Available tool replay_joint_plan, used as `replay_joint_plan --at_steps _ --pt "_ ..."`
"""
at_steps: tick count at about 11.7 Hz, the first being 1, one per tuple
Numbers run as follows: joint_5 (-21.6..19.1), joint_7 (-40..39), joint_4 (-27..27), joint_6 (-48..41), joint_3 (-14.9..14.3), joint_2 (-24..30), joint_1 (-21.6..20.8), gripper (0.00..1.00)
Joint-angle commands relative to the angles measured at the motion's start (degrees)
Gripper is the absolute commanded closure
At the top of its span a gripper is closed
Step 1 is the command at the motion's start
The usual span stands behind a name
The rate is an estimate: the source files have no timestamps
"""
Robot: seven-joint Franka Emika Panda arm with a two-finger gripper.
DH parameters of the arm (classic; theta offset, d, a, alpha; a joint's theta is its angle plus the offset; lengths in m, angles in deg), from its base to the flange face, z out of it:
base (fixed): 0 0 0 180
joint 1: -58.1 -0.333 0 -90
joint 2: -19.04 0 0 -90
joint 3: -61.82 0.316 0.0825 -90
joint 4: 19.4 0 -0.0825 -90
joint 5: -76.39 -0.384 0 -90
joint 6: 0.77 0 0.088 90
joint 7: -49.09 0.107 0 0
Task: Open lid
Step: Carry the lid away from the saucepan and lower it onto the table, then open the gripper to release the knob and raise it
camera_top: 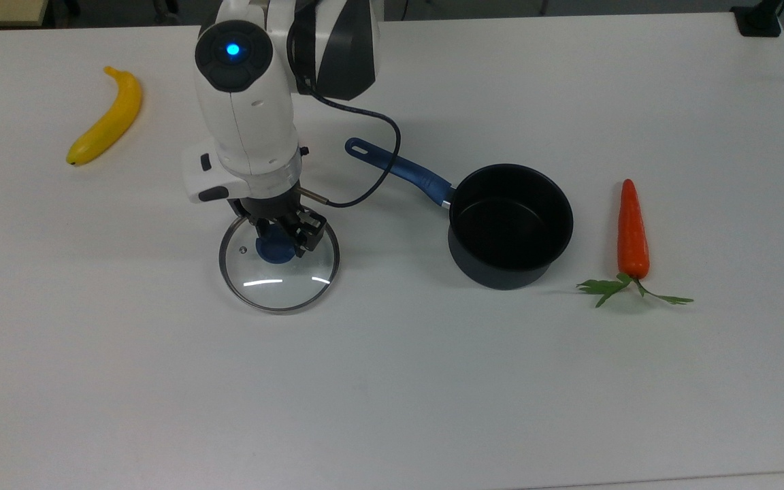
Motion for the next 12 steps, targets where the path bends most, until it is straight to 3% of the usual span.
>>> replay_joint_plan --at_steps 1,3,7,10,12 --pt "-2.51 -0.49 0.99 2.43 -0.3 -0.94 -0.09 0.56" --pt "-2.6 -0.4 1.07 3.05 -0.3 -1.65 -0.18 0.53" --pt "-2.6 -0.48 0.99 2.44 -0.39 -1.65 -0.09 0.33" --pt "-2.51 -0.92 0.81 1.99 -0.48 -0.86 -0.09 0.28" --pt "-2.51 -1.01 0.64 0.51 -0.48 1.15 0.0 0.14"
